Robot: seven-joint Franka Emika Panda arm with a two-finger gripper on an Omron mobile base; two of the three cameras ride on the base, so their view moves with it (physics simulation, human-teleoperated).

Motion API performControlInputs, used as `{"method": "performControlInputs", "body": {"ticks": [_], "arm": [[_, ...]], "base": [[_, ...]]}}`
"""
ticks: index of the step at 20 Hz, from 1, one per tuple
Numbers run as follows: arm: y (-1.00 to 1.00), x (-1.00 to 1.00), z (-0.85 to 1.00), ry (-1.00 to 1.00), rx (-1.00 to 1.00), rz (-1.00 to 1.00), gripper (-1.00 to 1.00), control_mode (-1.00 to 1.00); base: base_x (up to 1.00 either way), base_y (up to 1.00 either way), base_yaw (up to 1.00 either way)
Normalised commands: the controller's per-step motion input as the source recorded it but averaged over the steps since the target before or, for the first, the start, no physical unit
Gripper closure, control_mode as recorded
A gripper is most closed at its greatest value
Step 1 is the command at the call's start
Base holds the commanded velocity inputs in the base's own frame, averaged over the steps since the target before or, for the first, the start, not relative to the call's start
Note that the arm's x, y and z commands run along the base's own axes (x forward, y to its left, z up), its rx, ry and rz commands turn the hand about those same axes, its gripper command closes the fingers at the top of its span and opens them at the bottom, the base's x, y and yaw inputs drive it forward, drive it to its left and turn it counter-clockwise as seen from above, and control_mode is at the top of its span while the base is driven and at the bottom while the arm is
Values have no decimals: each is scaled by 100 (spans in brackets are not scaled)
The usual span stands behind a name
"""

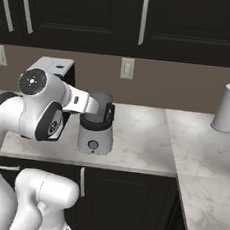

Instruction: Grab the limes from the fridge, place them in the blender, close the lid, and turn on the blender to create a marinade.

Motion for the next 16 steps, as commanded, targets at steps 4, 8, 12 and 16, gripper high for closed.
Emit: {"method": "performControlInputs", "body": {"ticks": [4, 8, 12, 16], "arm": [[0, 49, 24, 0, 0, 1, 100, -100], [0, 60, 0, 0, 0, 5, 100, -100], [-2, 49, -19, 0, 0, 8, 100, -100], [0, 44, -34, 0, 0, 8, 100, -100]], "base": [[0, 0, 0], [0, 0, 0], [0, 0, 0], [0, 0, 0]]}}
